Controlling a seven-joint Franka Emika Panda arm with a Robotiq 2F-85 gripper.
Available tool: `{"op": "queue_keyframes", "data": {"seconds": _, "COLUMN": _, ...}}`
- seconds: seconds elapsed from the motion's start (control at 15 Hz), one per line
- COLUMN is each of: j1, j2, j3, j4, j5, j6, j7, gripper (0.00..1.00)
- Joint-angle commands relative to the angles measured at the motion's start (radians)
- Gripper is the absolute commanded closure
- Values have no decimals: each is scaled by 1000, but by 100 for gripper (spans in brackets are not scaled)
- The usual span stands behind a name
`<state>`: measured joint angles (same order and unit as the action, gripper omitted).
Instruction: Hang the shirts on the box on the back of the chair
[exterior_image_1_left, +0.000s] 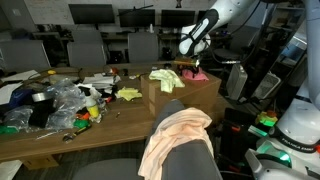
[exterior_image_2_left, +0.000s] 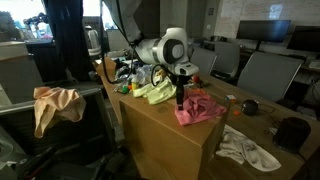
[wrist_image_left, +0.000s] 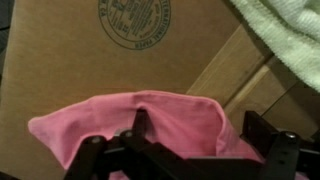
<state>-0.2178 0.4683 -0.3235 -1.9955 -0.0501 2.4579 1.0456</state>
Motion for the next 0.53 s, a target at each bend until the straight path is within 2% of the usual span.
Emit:
{"op": "queue_keyframes", "data": {"seconds": 0.0, "j1": -40, "j2": 37, "j3": 16, "j4": 27, "j5": 88, "j6": 5, "j7": -81, "gripper": 0}}
{"op": "queue_keyframes", "data": {"seconds": 0.4, "j1": -45, "j2": 34, "j3": -12, "j4": 27, "j5": 102, "j6": 2, "j7": -108, "gripper": 0}}
{"op": "queue_keyframes", "data": {"seconds": 0.47, "j1": -44, "j2": 32, "j3": -13, "j4": 27, "j5": 102, "j6": 3, "j7": -110, "gripper": 3}}
